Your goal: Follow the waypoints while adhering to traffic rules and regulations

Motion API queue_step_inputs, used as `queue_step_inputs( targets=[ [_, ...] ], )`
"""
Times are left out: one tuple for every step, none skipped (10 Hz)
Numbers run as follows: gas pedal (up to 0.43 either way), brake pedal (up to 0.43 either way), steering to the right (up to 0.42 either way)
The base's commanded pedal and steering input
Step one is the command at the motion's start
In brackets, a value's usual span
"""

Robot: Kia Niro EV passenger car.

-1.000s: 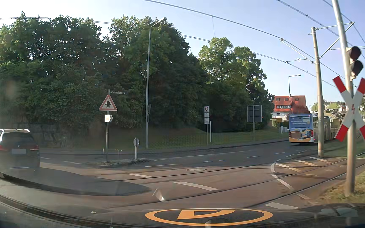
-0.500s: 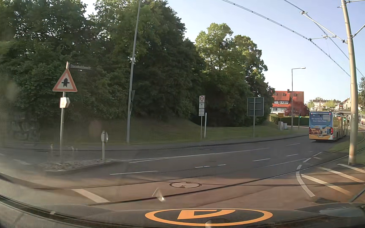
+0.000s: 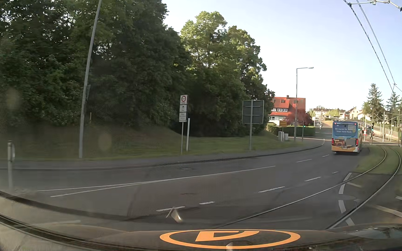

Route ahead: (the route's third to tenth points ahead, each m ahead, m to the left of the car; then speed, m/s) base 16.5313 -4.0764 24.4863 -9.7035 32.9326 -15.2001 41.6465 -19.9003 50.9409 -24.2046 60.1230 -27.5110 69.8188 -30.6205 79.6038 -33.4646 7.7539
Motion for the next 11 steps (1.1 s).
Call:
queue_step_inputs(
  targets=[
    [0.189, 0.000, 0.163],
    [0.189, 0.000, 0.171],
    [0.189, 0.000, 0.173],
    [0.189, 0.000, 0.173],
    [0.189, 0.000, 0.173],
    [0.228, 0.000, 0.171],
    [0.209, 0.000, 0.171],
    [0.209, 0.000, 0.166],
    [0.209, 0.000, 0.161],
    [0.220, 0.000, 0.160],
    [0.220, 0.000, 0.158]
  ],
)
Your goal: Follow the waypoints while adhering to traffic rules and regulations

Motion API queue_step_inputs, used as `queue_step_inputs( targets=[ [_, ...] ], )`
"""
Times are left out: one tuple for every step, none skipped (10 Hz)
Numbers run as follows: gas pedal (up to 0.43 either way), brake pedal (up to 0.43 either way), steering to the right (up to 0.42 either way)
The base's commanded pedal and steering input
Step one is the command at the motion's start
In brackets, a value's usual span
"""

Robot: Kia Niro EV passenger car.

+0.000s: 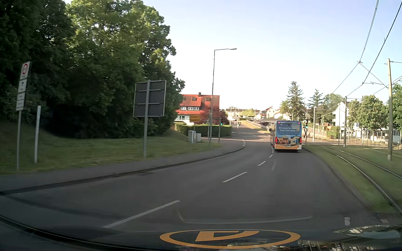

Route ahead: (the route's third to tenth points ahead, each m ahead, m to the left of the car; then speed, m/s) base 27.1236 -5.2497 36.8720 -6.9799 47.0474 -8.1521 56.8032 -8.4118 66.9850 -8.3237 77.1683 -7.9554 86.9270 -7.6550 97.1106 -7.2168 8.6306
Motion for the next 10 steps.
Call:
queue_step_inputs(
  targets=[
    [0.220, 0.000, 0.156],
    [0.220, 0.000, 0.156],
    [0.220, 0.000, 0.155],
    [0.220, 0.000, 0.153],
    [0.220, 0.000, 0.149],
    [0.220, 0.000, 0.144],
    [0.228, 0.000, 0.132],
    [0.240, 0.000, 0.117],
    [0.240, 0.000, 0.101],
    [0.248, 0.000, 0.082]
  ],
)
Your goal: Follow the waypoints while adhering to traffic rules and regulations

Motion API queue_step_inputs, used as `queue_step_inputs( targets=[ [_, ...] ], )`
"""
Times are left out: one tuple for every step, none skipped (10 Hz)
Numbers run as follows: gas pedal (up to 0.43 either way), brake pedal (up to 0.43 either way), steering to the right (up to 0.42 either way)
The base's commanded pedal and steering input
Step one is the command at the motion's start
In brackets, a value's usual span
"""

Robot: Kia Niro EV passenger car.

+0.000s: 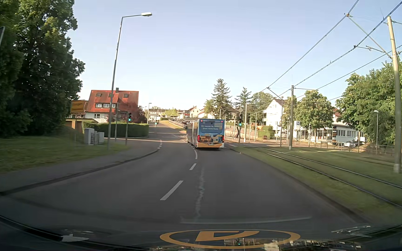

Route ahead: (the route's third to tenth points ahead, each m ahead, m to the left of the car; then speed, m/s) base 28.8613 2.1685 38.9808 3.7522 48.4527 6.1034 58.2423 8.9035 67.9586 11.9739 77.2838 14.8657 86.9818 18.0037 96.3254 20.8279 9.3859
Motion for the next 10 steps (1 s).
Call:
queue_step_inputs(
  targets=[
    [0.248, 0.000, 0.055],
    [0.248, 0.000, 0.035],
    [0.248, 0.000, 0.015],
    [0.248, 0.000, 0.007],
    [0.248, 0.000, -0.003],
    [0.248, 0.000, -0.009],
    [0.248, 0.000, -0.014],
    [0.248, 0.000, -0.019],
    [0.248, 0.000, -0.024],
    [0.248, 0.000, -0.028]
  ],
)
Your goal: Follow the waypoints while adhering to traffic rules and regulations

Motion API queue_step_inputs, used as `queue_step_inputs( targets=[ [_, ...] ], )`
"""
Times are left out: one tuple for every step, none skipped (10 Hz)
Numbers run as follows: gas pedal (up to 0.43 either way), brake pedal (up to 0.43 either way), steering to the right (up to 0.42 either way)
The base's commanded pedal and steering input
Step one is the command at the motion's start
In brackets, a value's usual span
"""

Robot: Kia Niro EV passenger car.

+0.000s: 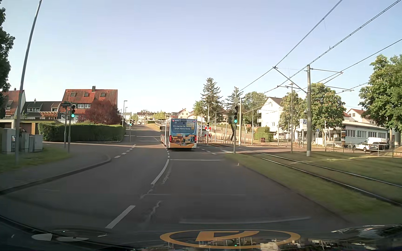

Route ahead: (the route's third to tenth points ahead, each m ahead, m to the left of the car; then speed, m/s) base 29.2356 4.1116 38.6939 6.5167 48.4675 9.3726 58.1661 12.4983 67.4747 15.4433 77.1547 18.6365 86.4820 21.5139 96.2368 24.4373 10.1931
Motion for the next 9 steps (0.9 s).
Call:
queue_step_inputs(
  targets=[
    [0.248, 0.000, -0.033],
    [0.248, 0.000, -0.034],
    [0.248, 0.000, -0.035],
    [0.248, 0.000, -0.035],
    [0.248, 0.000, -0.036],
    [0.248, 0.000, -0.038],
    [0.189, 0.000, -0.038],
    [0.189, 0.000, -0.038],
    [0.177, 0.000, -0.039]
  ],
)
